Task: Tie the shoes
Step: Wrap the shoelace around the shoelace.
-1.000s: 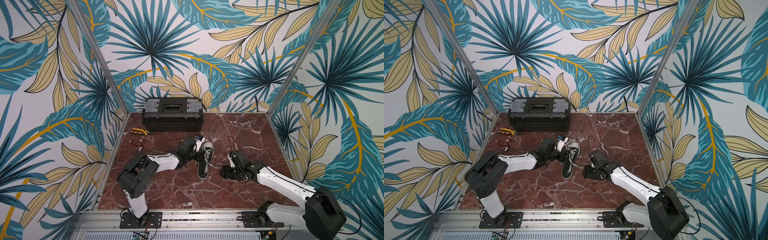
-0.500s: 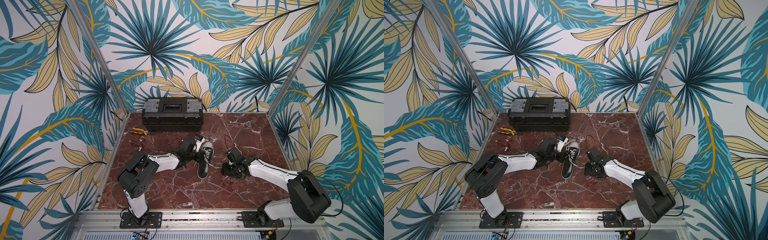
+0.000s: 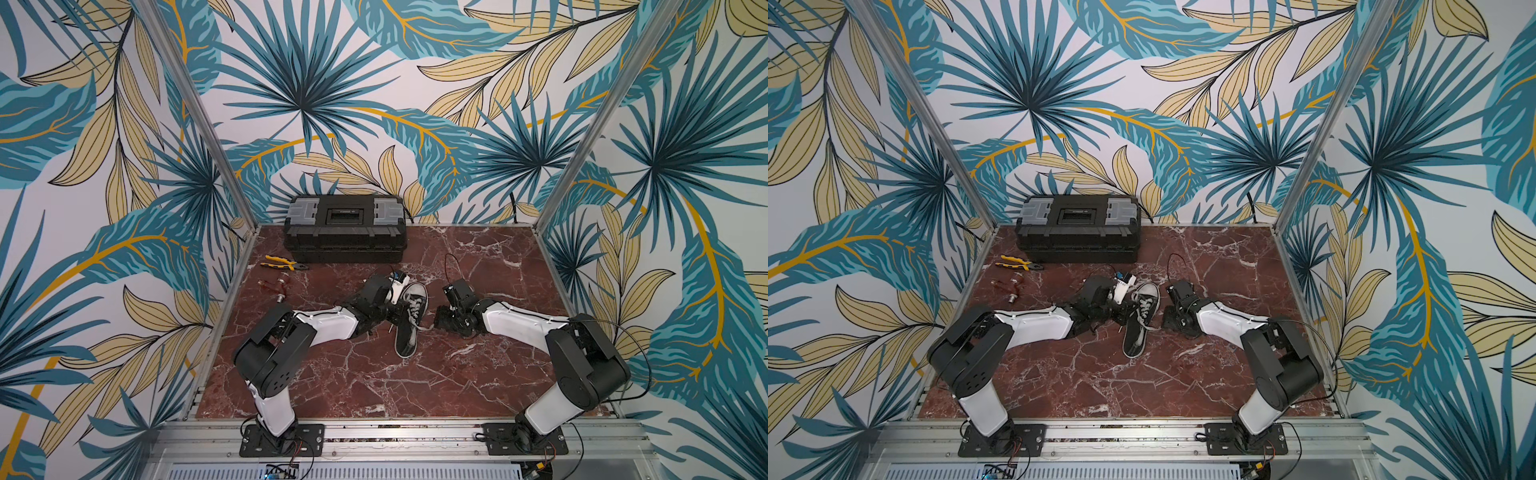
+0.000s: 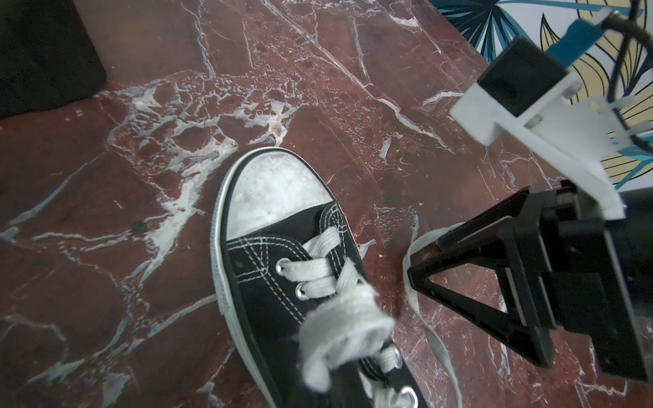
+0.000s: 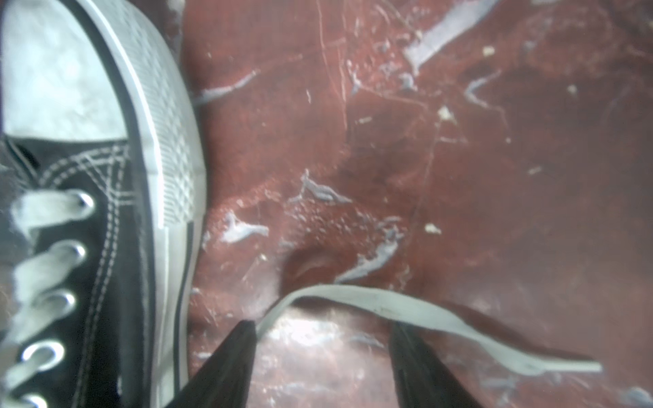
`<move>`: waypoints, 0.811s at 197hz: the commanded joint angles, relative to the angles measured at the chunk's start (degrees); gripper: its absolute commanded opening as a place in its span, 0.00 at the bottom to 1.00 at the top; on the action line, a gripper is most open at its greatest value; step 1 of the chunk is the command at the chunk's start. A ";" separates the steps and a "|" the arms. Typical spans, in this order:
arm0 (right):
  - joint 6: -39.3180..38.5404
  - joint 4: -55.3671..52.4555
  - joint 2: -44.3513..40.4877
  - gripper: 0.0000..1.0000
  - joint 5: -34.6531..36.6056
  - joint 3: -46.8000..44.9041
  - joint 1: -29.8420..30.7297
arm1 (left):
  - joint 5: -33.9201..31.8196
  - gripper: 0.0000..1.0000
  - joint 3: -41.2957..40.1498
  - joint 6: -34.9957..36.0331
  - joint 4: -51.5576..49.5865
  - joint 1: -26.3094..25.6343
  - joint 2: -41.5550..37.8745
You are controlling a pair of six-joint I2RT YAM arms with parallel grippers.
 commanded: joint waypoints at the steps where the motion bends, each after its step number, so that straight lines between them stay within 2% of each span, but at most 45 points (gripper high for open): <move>1: 0.24 -1.21 2.52 0.64 3.76 1.05 0.57 | -0.33 0.00 0.30 0.94 -0.84 0.14 -1.87; 41: 0.74 -2.42 3.93 0.63 9.50 2.53 2.60 | -0.86 0.00 -0.22 1.04 -1.14 0.14 -2.21; 74: 1.44 -1.63 4.42 0.65 9.80 3.40 3.23 | -1.05 0.00 -0.25 1.34 -1.61 0.09 -2.31; 107: -0.11 -4.75 6.97 0.63 13.41 6.09 4.54 | -1.25 0.00 -0.53 1.40 -1.63 0.19 -2.39; 132: -0.86 -5.33 8.63 0.55 14.48 6.22 4.83 | -1.21 0.00 -0.76 1.39 -1.41 0.14 -2.39; 160: -1.36 -4.79 9.26 0.37 13.90 5.95 4.82 | -1.43 0.00 -0.85 1.51 -1.56 0.17 -2.42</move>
